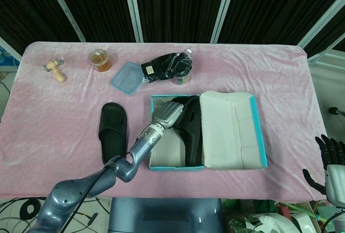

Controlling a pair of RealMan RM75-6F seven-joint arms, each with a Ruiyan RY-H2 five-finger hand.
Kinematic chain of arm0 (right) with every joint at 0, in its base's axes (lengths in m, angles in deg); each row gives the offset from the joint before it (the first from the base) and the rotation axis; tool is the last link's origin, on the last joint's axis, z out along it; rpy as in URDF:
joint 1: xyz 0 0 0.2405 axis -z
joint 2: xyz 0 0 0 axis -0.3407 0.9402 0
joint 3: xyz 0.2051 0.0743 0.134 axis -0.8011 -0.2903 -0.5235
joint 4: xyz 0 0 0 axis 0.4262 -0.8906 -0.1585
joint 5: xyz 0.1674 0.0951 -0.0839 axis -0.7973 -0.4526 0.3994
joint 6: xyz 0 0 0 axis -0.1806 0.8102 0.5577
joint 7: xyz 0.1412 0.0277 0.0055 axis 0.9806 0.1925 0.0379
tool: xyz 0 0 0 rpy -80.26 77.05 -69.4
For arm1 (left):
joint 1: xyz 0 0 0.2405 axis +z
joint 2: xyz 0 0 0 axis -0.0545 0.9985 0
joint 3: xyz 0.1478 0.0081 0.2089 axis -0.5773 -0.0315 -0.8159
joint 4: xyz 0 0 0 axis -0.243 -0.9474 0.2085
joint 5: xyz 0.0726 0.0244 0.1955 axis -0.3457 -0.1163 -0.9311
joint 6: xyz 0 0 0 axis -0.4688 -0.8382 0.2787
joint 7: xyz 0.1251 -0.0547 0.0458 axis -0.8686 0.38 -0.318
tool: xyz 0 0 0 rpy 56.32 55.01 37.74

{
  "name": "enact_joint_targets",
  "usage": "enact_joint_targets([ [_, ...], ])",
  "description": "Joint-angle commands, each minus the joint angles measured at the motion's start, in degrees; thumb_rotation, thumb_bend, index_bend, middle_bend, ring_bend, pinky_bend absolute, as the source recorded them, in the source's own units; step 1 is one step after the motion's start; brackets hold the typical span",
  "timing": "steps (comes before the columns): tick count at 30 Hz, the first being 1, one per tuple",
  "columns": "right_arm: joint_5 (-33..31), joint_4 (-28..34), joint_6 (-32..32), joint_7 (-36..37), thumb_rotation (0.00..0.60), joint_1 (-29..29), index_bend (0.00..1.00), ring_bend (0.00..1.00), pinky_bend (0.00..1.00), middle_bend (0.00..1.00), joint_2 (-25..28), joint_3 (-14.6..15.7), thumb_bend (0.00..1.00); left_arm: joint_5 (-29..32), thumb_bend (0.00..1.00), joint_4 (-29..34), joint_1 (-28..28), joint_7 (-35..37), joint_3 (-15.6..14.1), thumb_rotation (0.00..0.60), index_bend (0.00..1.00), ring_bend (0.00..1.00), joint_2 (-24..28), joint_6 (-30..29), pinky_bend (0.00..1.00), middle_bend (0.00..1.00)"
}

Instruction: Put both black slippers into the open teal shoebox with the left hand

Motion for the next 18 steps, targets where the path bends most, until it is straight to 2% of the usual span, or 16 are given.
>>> enact_joint_targets([
  [1, 0.1, 0.0, 0.1, 0.0, 0.6, 0.0, 0.0, 0.0, 0.04, 0.04, 0.0, 0.0, 0.2, 0.5, 0.0, 4.2, 1.4, -4.2, -0.4, 0.6, 0.0, 0.0, 2.5, -0.9, 0.03, 0.0],
  [3, 0.2, 0.0, 0.1, 0.0, 0.6, 0.0, 0.0, 0.0, 0.04, 0.04, 0.0, 0.0, 0.2, 1.1, 0.0, 6.3, 1.9, -6.3, -0.3, 0.6, 0.0, 0.0, 3.7, -0.8, 0.0, 0.0],
  [18, 0.5, -0.5, 0.3, 0.8, 0.6, 0.2, 0.0, 0.0, 0.04, 0.04, -0.3, 0.0, 0.23, 11.5, 0.0, 26.4, 5.8, -25.3, 0.5, 0.6, 0.0, 0.0, 14.7, 1.2, 0.0, 0.0],
])
